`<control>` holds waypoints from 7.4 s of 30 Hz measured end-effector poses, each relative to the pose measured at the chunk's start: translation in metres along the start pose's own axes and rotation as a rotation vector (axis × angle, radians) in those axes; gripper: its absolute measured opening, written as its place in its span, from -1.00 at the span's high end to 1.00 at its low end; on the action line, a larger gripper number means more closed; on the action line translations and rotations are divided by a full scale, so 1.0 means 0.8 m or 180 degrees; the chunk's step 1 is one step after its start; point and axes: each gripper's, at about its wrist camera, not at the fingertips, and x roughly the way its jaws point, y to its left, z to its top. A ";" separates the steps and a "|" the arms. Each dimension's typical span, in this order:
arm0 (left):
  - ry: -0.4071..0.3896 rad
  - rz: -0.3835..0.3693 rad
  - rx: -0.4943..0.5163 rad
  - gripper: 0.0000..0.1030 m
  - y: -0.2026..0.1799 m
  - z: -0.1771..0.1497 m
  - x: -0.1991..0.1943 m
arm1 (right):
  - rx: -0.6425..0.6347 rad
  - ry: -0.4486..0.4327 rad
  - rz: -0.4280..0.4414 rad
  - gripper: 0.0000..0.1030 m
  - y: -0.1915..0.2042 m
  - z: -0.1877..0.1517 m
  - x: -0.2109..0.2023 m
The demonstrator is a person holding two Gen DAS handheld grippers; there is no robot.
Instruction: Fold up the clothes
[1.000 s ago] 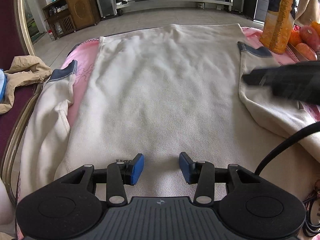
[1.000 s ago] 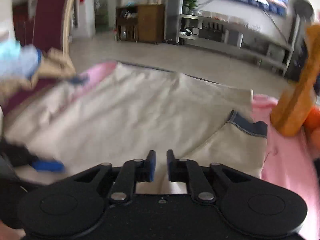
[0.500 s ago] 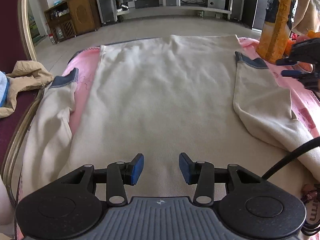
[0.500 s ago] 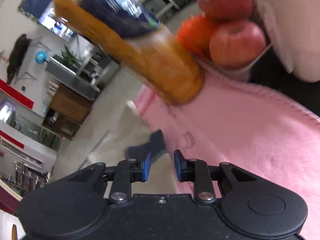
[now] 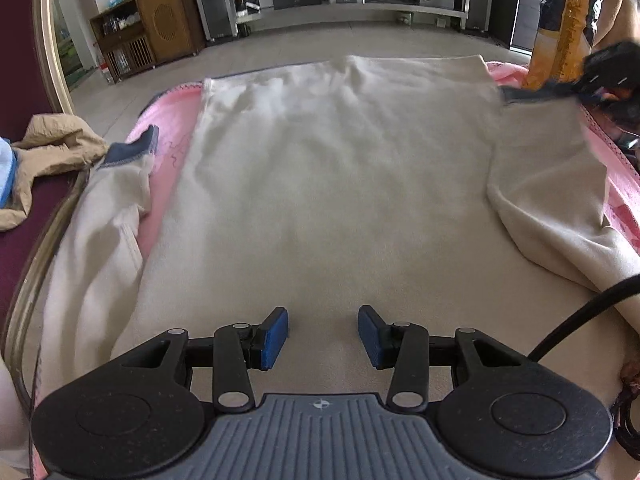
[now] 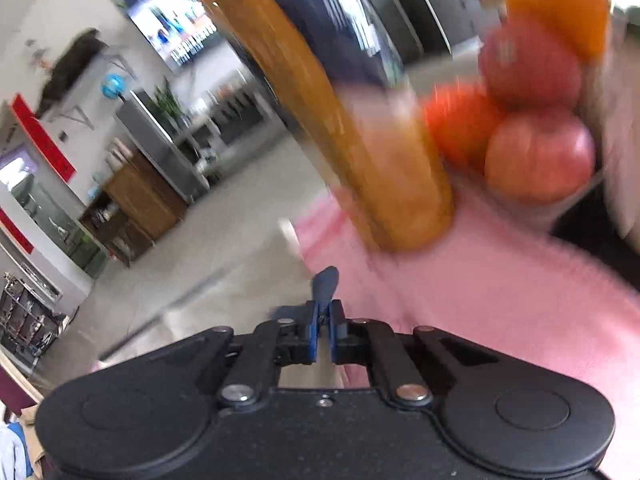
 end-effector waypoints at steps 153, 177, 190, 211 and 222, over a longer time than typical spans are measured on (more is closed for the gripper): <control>-0.1281 0.0968 -0.0553 0.97 0.247 0.145 -0.047 | -0.0412 0.0533 0.1238 0.09 0.110 -0.079 -0.038; -0.1198 0.2408 -0.1729 0.41 0.415 -0.036 -0.218 | -0.0595 0.0871 0.2028 -0.22 0.207 -0.118 -0.138; -0.0554 0.0981 -0.0733 0.39 0.231 -0.102 -0.243 | -0.0181 0.0920 0.1211 -0.39 0.048 -0.106 -0.245; 0.0300 0.0547 -0.1035 0.44 0.173 -0.045 -0.033 | -0.0387 0.1277 -0.0232 0.59 0.005 -0.129 -0.063; 0.0514 0.0829 -0.0859 0.38 0.179 -0.093 -0.068 | -0.0417 0.1339 -0.0876 0.85 -0.039 -0.138 -0.080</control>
